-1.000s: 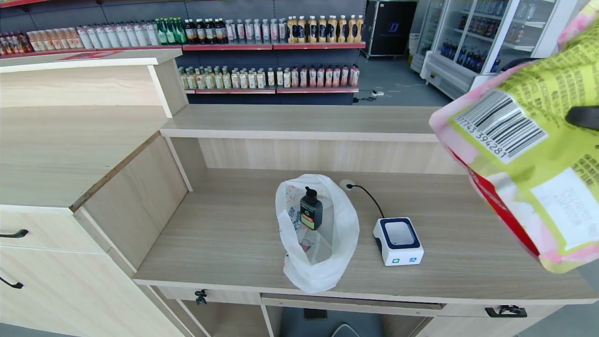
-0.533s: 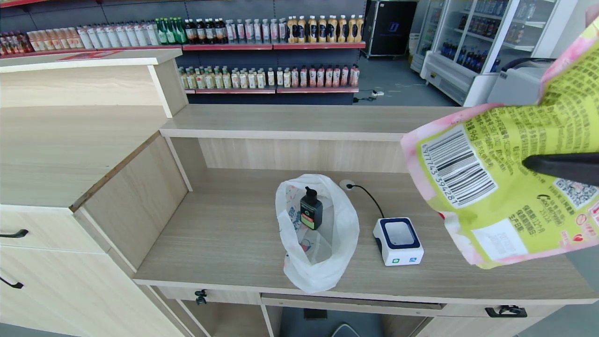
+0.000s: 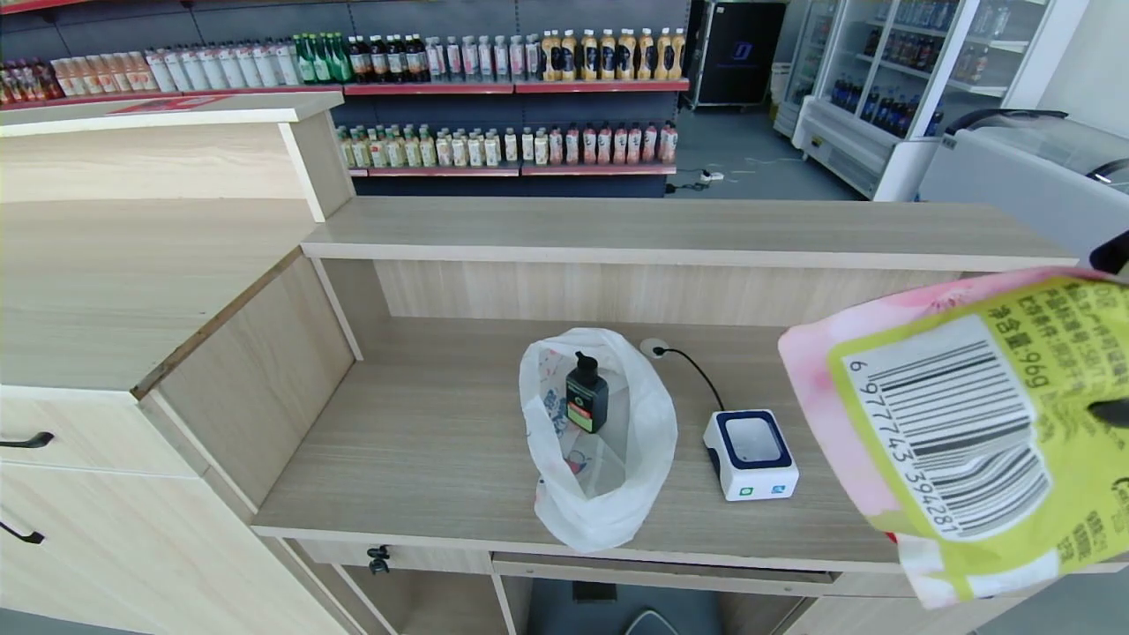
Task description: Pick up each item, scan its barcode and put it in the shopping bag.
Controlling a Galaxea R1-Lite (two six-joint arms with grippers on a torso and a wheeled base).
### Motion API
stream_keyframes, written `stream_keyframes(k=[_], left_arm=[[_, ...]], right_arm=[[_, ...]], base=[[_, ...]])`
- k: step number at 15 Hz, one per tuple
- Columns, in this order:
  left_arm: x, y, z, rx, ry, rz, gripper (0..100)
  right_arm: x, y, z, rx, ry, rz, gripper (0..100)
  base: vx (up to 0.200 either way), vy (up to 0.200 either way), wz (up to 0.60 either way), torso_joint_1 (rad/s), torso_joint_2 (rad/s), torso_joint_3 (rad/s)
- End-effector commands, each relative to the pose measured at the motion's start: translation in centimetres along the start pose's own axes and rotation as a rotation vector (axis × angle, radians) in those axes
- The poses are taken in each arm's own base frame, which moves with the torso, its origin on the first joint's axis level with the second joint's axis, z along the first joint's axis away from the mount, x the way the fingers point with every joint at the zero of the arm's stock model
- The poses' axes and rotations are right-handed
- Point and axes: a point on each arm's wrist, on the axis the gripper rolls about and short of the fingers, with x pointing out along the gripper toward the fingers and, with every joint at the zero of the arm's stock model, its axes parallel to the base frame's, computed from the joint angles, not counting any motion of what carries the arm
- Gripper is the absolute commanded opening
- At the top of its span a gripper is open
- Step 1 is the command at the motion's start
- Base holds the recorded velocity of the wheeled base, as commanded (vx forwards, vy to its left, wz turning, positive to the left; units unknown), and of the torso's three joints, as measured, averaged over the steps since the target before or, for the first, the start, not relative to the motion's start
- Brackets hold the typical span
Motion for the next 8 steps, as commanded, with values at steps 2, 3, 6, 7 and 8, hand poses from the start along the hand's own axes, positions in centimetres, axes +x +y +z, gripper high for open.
stream_keyframes(k=[2, 3, 6, 7, 8], left_arm=[[0.0, 0.0, 0.0, -0.001, 0.001, 0.0, 100], [0.0, 0.0, 0.0, 0.0, 0.0, 0.0, 100], [0.0, 0.0, 0.0, 0.0, 0.0, 0.0, 100], [0.0, 0.0, 0.0, 0.0, 0.0, 0.0, 100], [0.0, 0.0, 0.0, 0.0, 0.0, 0.0, 100]], right_arm=[[-0.8, -0.1, -0.8, -0.022, 0.01, -0.018, 0], [-1.1, -0.2, -0.9, -0.037, 0.018, -0.03, 0], [-1.6, -1.6, -1.6, -0.086, 0.036, -0.055, 0], [-1.6, -1.8, -1.9, -0.086, 0.037, -0.055, 0], [-1.5, -1.7, -2.1, -0.086, 0.035, -0.052, 0]], base=[[0.0, 0.0, 0.0, 0.0, 0.0, 0.0], [0.0, 0.0, 0.0, 0.0, 0.0, 0.0], [0.0, 0.0, 0.0, 0.0, 0.0, 0.0], [0.0, 0.0, 0.0, 0.0, 0.0, 0.0], [0.0, 0.0, 0.0, 0.0, 0.0, 0.0]])
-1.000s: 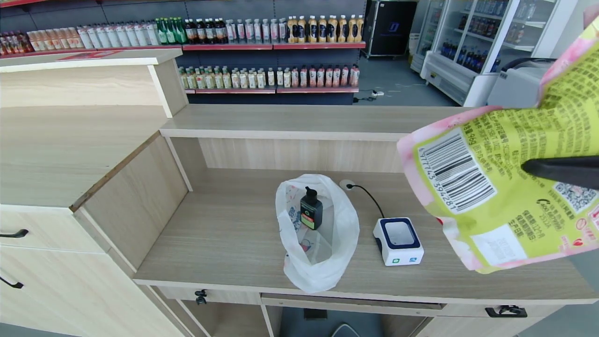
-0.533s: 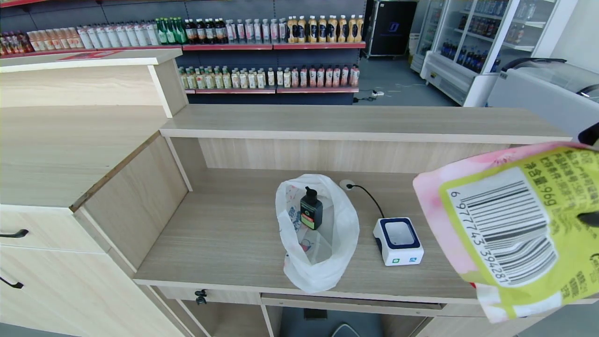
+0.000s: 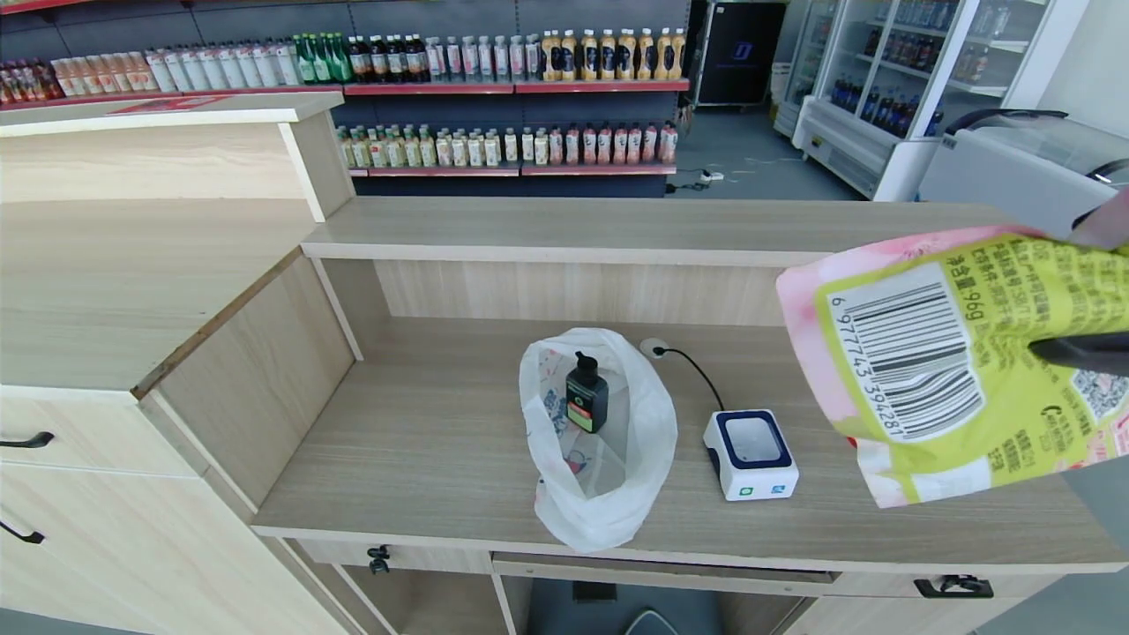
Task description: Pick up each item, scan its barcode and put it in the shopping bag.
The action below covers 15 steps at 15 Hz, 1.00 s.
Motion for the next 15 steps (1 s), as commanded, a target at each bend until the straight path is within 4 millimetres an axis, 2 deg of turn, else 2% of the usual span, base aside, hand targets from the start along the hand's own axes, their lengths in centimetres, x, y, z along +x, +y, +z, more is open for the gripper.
stream_keyframes(k=[1, 4, 6, 11, 15], left_arm=[[0.0, 0.0, 0.0, 0.0, 0.0, 0.0, 100], [0.0, 0.0, 0.0, 0.0, 0.001, 0.0, 100], [0.0, 0.0, 0.0, 0.0, 0.0, 0.0, 100], [0.0, 0.0, 0.0, 0.0, 0.0, 0.0, 100], [0.0, 0.0, 0.0, 0.0, 0.0, 0.0, 100]], right_arm=[[0.1, 0.0, -1.1, 0.019, 0.003, 0.002, 0], [0.5, 0.6, -2.1, 0.043, -0.01, 0.02, 0], [1.3, 0.3, -3.0, 0.053, -0.007, 0.03, 0], [3.7, -0.8, -2.9, 0.054, -0.071, 0.099, 0], [4.9, -1.3, -3.9, 0.062, -0.1, 0.133, 0]], base=[[0.0, 0.0, 0.0, 0.0, 0.0, 0.0], [0.0, 0.0, 0.0, 0.0, 0.0, 0.0], [0.0, 0.0, 0.0, 0.0, 0.0, 0.0], [0.0, 0.0, 0.0, 0.0, 0.0, 0.0], [0.0, 0.0, 0.0, 0.0, 0.0, 0.0]])
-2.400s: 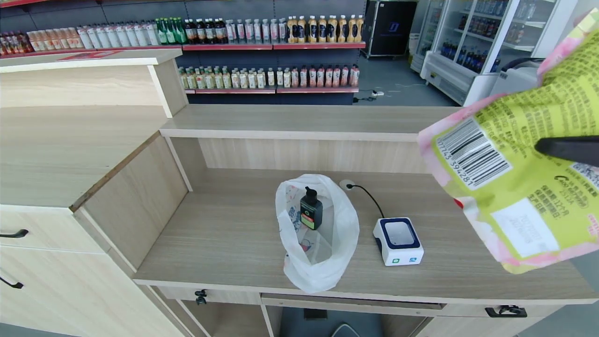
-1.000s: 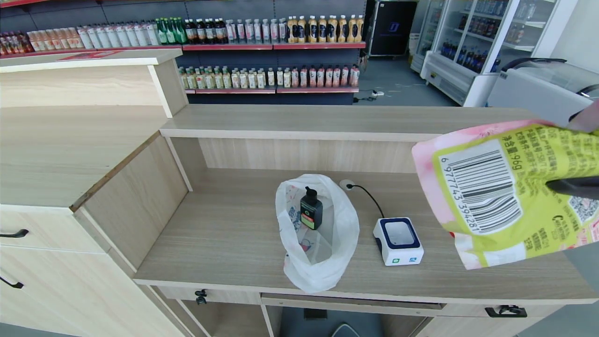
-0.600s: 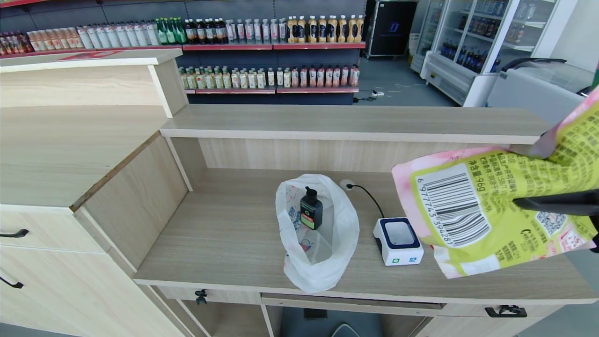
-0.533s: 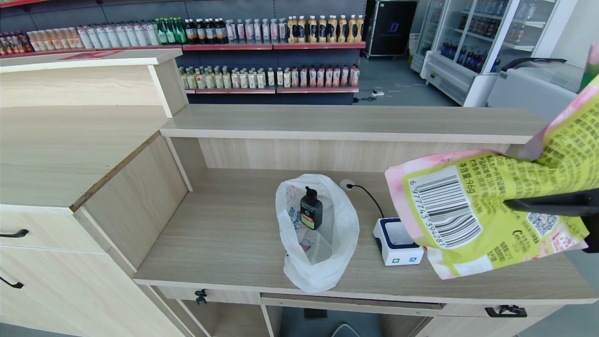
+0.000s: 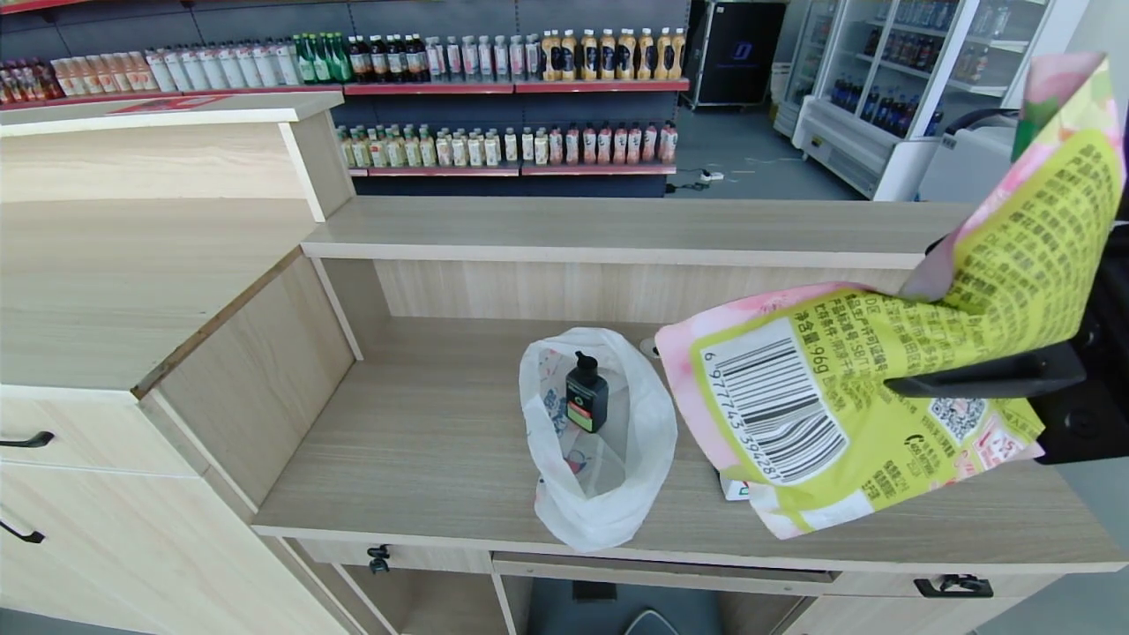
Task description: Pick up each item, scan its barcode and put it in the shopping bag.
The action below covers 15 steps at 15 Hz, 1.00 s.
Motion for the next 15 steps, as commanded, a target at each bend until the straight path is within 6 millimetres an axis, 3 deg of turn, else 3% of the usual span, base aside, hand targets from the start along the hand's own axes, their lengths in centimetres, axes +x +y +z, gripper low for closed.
stream_keyframes(k=[1, 9, 15], left_arm=[[0.0, 0.0, 0.0, 0.0, -0.001, 0.0, 100], [0.0, 0.0, 0.0, 0.0, 0.001, 0.0, 100], [0.0, 0.0, 0.0, 0.0, -0.001, 0.0, 100]], right_arm=[[0.9, -0.1, -1.0, 0.007, -0.022, 0.027, 0], [1.9, 0.1, -0.8, -0.038, -0.071, 0.071, 0], [0.7, 2.5, 0.1, -0.02, -0.043, 0.045, 0]], base=[[0.0, 0.0, 0.0, 0.0, 0.0, 0.0], [0.0, 0.0, 0.0, 0.0, 0.0, 0.0], [0.0, 0.0, 0.0, 0.0, 0.0, 0.0]])
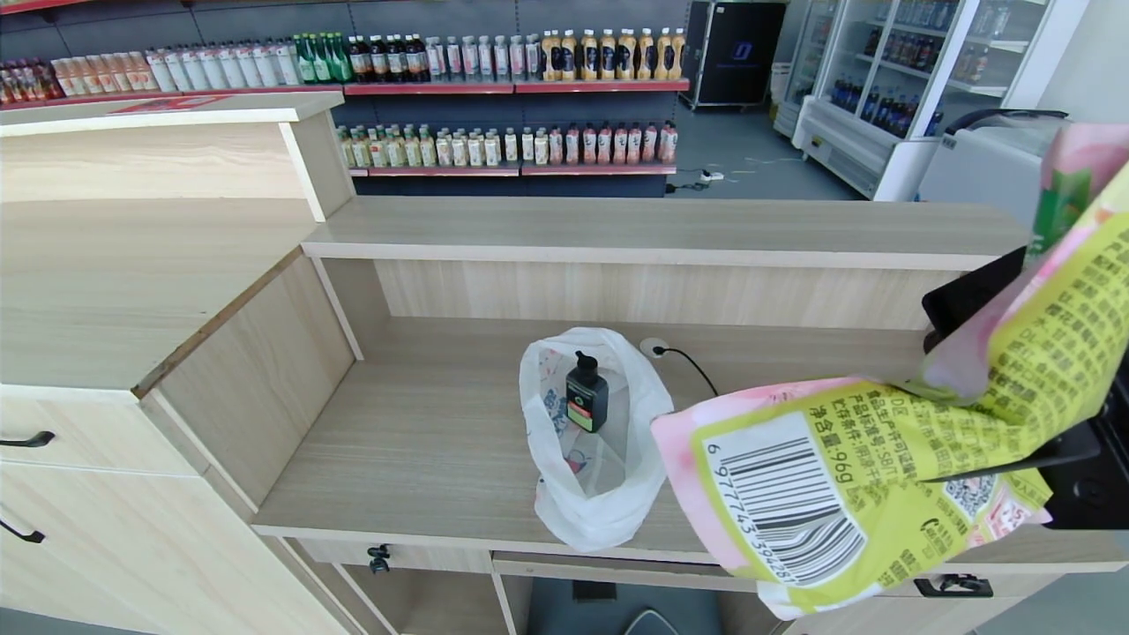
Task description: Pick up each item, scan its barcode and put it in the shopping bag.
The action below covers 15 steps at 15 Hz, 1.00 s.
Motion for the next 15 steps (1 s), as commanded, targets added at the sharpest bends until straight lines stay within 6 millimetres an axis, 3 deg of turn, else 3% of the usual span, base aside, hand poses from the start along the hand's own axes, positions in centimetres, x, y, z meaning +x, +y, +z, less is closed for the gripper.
stream_keyframes(k=[1, 13, 15], left_arm=[[0.0, 0.0, 0.0, 0.0, 0.0, 0.0, 100], [0.0, 0.0, 0.0, 0.0, 0.0, 0.0, 100], [0.0, 0.0, 0.0, 0.0, 0.0, 0.0, 100]], right_arm=[[-0.5, 0.2, 0.6, -0.018, 0.018, -0.018, 0], [-1.4, 0.4, 1.4, -0.026, 0.069, -0.064, 0], [-4.5, -0.3, 1.2, 0.007, 0.322, -0.266, 0]], base=[[0.0, 0.0, 0.0, 0.0, 0.0, 0.0], [0.0, 0.0, 0.0, 0.0, 0.0, 0.0], [0.0, 0.0, 0.0, 0.0, 0.0, 0.0]])
